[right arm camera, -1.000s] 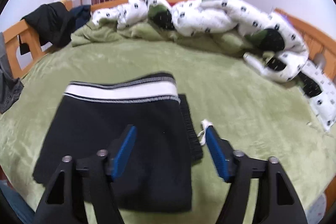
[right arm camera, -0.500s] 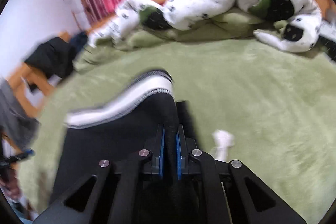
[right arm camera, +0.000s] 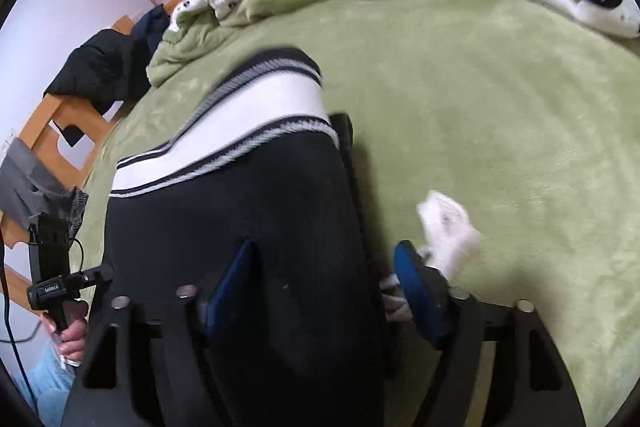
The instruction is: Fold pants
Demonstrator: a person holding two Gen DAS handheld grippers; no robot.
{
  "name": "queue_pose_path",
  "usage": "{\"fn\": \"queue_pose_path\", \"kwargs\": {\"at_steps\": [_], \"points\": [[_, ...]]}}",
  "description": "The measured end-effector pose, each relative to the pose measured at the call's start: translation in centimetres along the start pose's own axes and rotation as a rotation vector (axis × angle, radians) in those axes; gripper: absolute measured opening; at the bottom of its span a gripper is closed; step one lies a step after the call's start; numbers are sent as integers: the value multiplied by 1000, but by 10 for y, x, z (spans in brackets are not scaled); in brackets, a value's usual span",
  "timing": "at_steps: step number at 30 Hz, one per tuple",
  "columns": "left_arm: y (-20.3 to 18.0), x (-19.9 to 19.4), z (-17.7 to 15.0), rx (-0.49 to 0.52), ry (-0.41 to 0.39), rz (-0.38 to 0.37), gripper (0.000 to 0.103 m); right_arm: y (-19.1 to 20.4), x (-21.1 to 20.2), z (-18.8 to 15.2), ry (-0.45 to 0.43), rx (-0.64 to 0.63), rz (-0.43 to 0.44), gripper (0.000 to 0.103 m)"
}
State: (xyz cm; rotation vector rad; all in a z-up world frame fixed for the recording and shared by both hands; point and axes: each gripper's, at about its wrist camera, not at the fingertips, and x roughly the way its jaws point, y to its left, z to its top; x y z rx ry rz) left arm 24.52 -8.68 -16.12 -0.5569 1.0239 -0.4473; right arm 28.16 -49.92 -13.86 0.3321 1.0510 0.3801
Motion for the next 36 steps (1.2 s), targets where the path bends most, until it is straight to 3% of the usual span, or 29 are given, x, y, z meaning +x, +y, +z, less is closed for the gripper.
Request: {"fn": "queue_pose_path", "kwargs": {"at_steps": [2,3,5,7,10,13,18,21,24,26,28,30,32,34,36], "points": [[-1,7,3,-31,19,-25,45,-3,11,5,31,34,49,69],[0,7,3,-34,18,-30,31,1,11,6,26,18,39,65],[-7,-2,6,-13,-2,-39,15,13,3,7,11,4,21,53],[-13,-13,11,-10,-12,-56,12,24,-14,9,-26,7,16,27],[-18,-23,15,14,-10,-56,11,49,-38,11,-64,28,39,21],[-7,-43,20,-16,-9,-77,11,80,-44,6,-86,18,25,20],[22,-117,32,10,-84,-23,11,123,-32,-10,-88,67,152,20],[51,-162,43,19,-116,70,11,152,-5,-19,-77,83,261,19],[76,-171,48,37,-117,163,12,182,31,-19,-75,67,303,19],[103,-162,46,-5,-87,176,13,190,59,-20,-65,59,268,20],[130,-150,37,-61,-69,133,22,183,73,-25,-87,48,184,25],[140,-147,26,-88,-85,117,41,172,79,-33,-75,35,179,28],[140,-149,17,-86,-96,159,51,171,72,-36,-71,0,127,34],[132,-160,12,-60,-104,226,51,178,55,-37,-74,-80,14,54],[122,-176,12,-14,-124,322,51,187,26,-34,-130,-154,-93,53]]}}
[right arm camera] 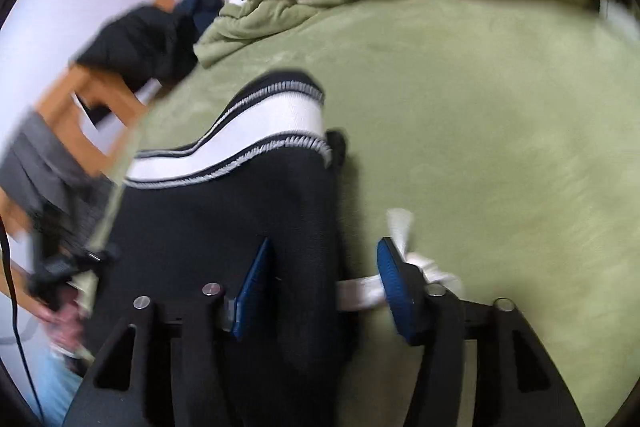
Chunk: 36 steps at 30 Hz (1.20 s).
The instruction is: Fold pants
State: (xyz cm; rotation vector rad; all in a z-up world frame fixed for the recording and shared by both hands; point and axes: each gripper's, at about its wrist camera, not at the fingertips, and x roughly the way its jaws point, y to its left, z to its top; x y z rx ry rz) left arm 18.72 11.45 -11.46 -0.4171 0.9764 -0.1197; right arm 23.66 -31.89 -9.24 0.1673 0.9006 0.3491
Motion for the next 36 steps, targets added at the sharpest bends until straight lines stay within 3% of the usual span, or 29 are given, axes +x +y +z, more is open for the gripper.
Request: {"fn": "queue_pose_path", "kwargs": {"at_steps": [2,5,8,10,11,12,13,14,16,18,23,36], "points": [[-10,-22,10,49,-87,24,51,6,-26,10,-86,-34,-35,52],[-30,-28,40,84,-139,-29,54,32,-36,34,-147,-96,-27,52],[-53,-11,69,126,-184,-40,54,68,-10,57,-144,-176,-7,48],[-67,15,82,173,-195,3,55,80,18,63,-133,-205,18,48],[-69,27,82,207,-186,45,57,80,32,61,-124,-217,4,48],[-67,49,82,221,-165,138,57,80,49,58,-100,-218,-40,48],[-68,61,80,227,-148,179,57,75,75,55,-40,-218,-114,45],[-64,73,77,233,-131,187,57,70,85,52,-32,-215,-116,43],[-60,76,68,238,-174,186,59,62,78,58,-44,-171,-57,43],[-59,74,66,239,-188,158,66,63,80,59,-39,-166,-65,43],[-61,76,62,251,-205,170,69,70,79,53,-68,-204,-101,42],[-70,82,58,290,-200,186,80,65,86,52,-74,-191,-46,45]]}}
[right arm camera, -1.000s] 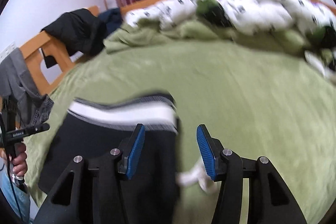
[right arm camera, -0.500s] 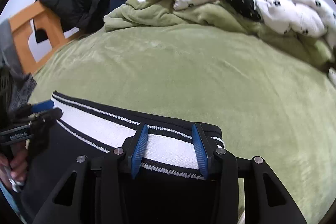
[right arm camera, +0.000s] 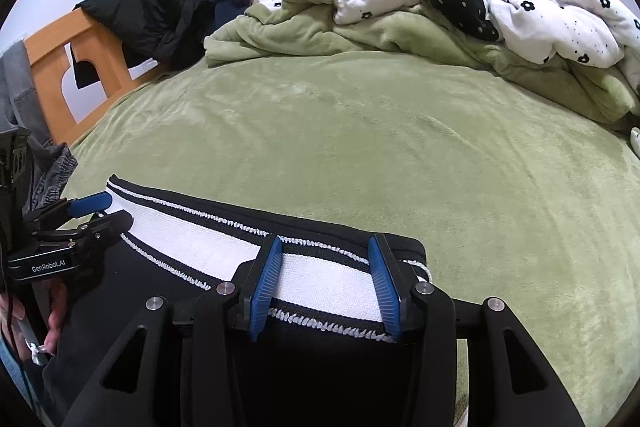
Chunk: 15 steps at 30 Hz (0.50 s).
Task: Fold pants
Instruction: 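Grip the white waistband with both tools and fold it over the bundle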
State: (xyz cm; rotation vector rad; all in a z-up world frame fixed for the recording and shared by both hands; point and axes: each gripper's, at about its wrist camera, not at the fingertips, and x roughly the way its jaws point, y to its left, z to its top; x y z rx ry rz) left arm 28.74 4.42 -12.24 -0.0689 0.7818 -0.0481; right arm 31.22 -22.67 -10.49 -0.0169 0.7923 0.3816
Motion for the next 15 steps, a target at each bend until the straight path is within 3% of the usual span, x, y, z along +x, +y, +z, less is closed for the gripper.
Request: {"fn": "queue_pose_path", "kwargs": {"at_steps": [4,8,15], "points": [[-4,3,0,20,7,-1,86,1,-1,0,-3,-6,-1,46],[-6,7,1,37,20,-49,101,1,-1,-1,-7,-15,3,48],[-10,6,0,41,19,-49,102,2,-2,-2,-10,-15,5,48]]}}
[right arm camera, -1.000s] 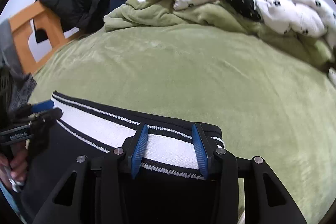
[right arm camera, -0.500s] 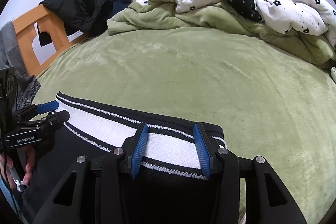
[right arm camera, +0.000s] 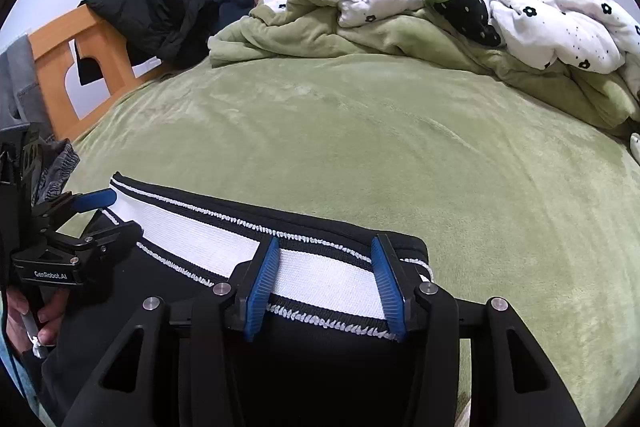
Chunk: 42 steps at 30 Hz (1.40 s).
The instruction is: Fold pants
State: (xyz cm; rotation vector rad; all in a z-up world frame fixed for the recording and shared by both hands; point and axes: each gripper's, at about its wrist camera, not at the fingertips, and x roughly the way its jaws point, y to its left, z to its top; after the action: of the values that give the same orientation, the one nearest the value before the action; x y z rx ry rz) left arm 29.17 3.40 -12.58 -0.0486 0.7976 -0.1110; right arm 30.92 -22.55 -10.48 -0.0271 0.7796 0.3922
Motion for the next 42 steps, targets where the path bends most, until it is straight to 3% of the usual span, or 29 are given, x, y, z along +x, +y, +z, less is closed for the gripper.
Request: {"fn": "queue_pose_path", "kwargs": {"at_steps": [4,8,13,22,25,28,30,35,37,41,42], "points": [[-1,-4,-1,6,-14,18,102,0,-1,0,-4,-1,-1,48],[-7,-14,-2,28,5,88,101,1,-8,-2,-4,-16,-17,48],[2,-39,-23,-58,126,-57,99,3,-34,-17,36,-19,-29,54],[-2,-112,-108,-96,177,-178,99,-9,-98,-81,125,37,-10,54],[-6,-134,-138,-56,152,-131,99,-11,-109,-105,172,59,-12,54],[0,-148,-160,-94,191,-165,98,-15,-119,-122,201,106,5,54],[3,-161,-171,-93,185,-135,96,-17,-128,-130,225,138,16,53],[-1,-181,-183,17,160,12,95,-8,-169,-137,162,142,-13,54],[-6,-182,-184,69,161,66,90,-3,-180,-135,136,132,-21,53],[-17,-172,-180,128,152,149,64,6,-189,-130,120,131,-11,54],[-21,-166,-177,139,146,165,49,8,-189,-129,118,130,-11,54]]}}
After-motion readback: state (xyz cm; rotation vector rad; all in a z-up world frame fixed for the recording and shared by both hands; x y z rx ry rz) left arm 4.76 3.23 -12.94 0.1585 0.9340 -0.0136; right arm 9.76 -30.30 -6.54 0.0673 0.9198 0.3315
